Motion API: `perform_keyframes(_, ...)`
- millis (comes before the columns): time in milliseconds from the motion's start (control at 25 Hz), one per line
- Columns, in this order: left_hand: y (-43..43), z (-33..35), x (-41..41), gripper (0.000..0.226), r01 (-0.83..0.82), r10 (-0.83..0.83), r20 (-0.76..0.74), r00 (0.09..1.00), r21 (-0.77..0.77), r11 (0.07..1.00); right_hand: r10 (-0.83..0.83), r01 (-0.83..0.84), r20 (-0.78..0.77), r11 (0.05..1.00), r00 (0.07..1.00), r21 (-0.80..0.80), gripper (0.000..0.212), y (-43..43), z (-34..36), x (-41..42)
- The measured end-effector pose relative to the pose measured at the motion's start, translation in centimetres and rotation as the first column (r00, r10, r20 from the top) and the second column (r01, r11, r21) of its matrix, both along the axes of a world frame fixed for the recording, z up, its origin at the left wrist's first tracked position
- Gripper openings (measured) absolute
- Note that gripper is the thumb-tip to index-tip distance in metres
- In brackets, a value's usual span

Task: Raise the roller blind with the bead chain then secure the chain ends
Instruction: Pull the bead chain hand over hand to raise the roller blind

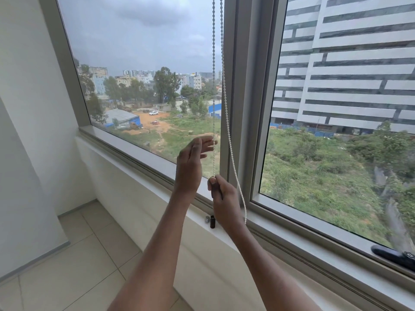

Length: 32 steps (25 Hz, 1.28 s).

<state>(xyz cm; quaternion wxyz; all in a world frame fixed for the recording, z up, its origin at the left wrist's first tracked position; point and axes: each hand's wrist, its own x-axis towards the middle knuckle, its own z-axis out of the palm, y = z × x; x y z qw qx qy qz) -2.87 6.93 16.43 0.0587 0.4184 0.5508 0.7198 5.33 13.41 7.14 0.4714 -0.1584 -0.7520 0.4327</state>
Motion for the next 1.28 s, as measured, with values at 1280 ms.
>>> perform_keyframes(1280, 2.6, -8.5, 0.6, 0.043, -0.003, 0.008, 0.134, 0.991, -0.037, 0.999, 0.130, -0.134, -0.061, 0.989, 0.990, -0.067, 0.031, 3.3, 12.4, -1.7)
